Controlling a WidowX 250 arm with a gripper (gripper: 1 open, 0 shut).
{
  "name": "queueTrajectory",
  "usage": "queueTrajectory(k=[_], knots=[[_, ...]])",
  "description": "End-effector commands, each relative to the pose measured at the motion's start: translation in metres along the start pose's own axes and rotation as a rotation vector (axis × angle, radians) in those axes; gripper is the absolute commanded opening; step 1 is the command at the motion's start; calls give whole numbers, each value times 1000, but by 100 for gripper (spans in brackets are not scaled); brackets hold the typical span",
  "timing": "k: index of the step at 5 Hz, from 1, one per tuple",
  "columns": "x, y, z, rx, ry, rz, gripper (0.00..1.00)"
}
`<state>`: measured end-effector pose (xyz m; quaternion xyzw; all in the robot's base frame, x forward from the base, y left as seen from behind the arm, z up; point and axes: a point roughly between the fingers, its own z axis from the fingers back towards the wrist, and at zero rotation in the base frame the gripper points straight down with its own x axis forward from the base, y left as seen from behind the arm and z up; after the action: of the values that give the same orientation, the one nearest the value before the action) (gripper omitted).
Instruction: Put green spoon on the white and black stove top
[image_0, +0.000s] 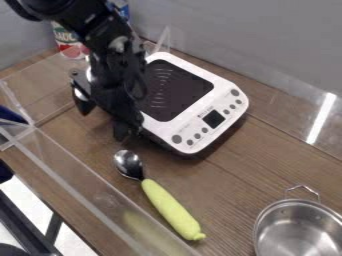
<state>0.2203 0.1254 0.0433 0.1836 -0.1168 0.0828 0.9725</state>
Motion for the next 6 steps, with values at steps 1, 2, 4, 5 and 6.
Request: queueTrajectory(k=[1, 2, 4, 5, 6], knots=[[10, 14, 11, 14, -55, 47, 100], [12, 12, 16, 13, -50, 51, 100], [12, -3, 18, -16, -73, -12, 100], [5, -15, 17, -46, -101, -84, 100], [1, -16, 9, -55, -132, -114, 100]])
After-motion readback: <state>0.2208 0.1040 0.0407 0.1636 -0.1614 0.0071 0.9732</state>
